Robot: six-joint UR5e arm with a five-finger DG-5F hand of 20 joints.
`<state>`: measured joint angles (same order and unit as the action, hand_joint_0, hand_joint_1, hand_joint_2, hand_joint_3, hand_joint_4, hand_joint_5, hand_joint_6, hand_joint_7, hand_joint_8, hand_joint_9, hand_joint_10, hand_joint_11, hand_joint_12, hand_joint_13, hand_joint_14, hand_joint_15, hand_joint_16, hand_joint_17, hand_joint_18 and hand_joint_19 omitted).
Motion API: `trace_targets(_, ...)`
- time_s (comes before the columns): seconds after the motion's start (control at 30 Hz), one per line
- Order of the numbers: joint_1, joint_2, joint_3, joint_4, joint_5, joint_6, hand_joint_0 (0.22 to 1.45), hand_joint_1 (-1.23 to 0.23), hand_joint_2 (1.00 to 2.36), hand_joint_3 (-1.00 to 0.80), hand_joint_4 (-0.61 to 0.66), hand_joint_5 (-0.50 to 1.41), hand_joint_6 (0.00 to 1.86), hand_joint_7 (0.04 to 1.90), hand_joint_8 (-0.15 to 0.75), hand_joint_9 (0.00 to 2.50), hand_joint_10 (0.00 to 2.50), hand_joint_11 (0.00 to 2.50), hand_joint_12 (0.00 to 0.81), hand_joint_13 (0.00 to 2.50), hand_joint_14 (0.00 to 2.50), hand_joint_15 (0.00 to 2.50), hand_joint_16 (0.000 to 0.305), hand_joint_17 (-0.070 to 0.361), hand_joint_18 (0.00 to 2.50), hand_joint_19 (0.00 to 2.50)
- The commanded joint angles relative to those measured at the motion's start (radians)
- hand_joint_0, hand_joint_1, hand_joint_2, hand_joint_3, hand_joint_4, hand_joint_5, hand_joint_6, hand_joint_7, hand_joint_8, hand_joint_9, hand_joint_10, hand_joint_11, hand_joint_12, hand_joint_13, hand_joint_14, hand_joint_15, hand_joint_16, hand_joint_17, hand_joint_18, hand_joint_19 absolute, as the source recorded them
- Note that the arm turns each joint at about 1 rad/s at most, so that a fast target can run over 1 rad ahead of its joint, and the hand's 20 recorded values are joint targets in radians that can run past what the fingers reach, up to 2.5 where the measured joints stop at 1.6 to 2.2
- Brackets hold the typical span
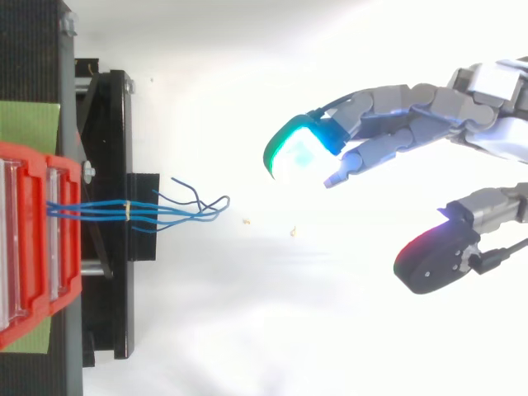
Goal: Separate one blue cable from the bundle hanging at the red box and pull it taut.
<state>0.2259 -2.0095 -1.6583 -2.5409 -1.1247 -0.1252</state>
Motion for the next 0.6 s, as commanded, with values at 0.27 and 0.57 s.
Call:
trace_targets(0.27, 0.004, -0.060, 0.032, -0.018, -0.003, 0.026, 0.57, -0.72, 1.00, -0.47, 0.34, -0.19, 0.50, 0.77, 0.357, 0.69, 0.00, 0.08, 0.243, 0.42, 0.00, 0.00, 0.022, 0.049, 0.23, 0.00)
trace_targets(0.57, -0.003, -0.087, 0.032, -0.027, -0.006, 0.027, 0.57, -0.72, 1.00, -0.48, 0.32, -0.19, 0.50, 0.78, 0.343, 0.60, 0.00, 0.11, 0.257, 0.40, 0.00, 0.00, 0.023, 0.052, 0.22, 0.00)
